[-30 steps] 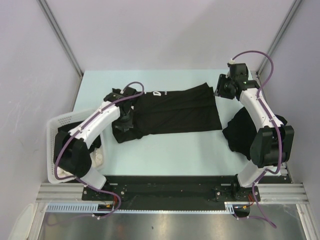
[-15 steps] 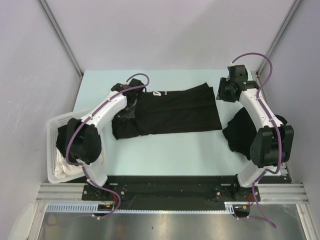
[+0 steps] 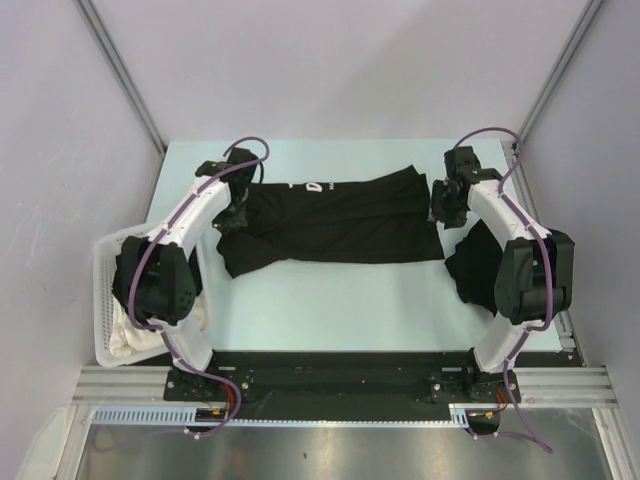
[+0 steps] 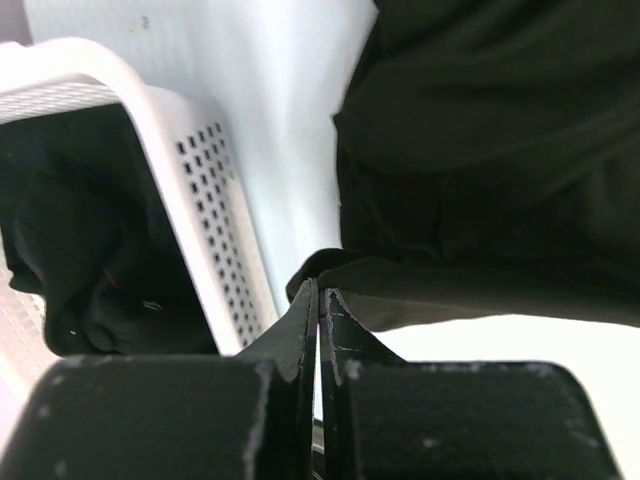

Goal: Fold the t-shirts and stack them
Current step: Fold the tshirt

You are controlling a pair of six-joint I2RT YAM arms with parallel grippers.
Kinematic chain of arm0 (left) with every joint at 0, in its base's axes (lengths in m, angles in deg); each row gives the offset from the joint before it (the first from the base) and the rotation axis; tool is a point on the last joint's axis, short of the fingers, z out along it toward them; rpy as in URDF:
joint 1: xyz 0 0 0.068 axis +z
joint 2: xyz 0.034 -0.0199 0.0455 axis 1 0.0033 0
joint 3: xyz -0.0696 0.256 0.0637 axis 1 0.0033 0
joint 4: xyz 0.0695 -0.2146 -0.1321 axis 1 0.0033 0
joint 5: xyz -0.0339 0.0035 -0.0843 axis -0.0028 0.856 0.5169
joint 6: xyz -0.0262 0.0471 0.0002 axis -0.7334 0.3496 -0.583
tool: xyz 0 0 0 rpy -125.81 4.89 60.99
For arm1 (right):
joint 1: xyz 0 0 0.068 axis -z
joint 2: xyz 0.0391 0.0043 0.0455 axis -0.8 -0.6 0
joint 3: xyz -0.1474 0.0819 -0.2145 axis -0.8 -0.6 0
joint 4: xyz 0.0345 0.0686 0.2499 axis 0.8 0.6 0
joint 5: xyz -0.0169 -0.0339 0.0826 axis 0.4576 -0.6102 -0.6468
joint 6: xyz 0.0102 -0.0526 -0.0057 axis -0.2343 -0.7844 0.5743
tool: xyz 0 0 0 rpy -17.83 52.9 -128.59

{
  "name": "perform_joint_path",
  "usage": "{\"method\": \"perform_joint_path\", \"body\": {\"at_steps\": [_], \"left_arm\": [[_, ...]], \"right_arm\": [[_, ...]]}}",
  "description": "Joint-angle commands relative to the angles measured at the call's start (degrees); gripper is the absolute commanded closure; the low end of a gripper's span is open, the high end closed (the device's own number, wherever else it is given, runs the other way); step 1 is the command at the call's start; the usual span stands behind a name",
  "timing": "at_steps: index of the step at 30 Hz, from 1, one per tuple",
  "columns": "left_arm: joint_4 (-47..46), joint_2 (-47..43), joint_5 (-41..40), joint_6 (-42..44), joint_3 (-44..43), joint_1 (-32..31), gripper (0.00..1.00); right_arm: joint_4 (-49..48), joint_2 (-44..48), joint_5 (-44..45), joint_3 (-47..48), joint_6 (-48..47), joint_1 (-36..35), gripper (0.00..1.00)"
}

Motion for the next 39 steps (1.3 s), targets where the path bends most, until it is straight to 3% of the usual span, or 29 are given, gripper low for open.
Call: {"method": "perform_joint_path", "body": {"at_steps": [1,28,39], "left_arm": [[-1.92,-1.65,-0.94,2.98,-3.22,2.69,1.00],[-1.66,2.48,3.10,5.17,-9.28,4.72,1.00],[-0.69,2.39,4.07,5.53,-10.51,4.72,1.00]], "right_arm": [[0.73,-1.22,0.53,-1.25,1.25,-1.08,0.53],[3.63,-5.52,2.64,-5.20,3.88,-1.87,0.53],[-1.82,-3.24,1.93,-9.77,2.48,-2.22,0.53]]}}
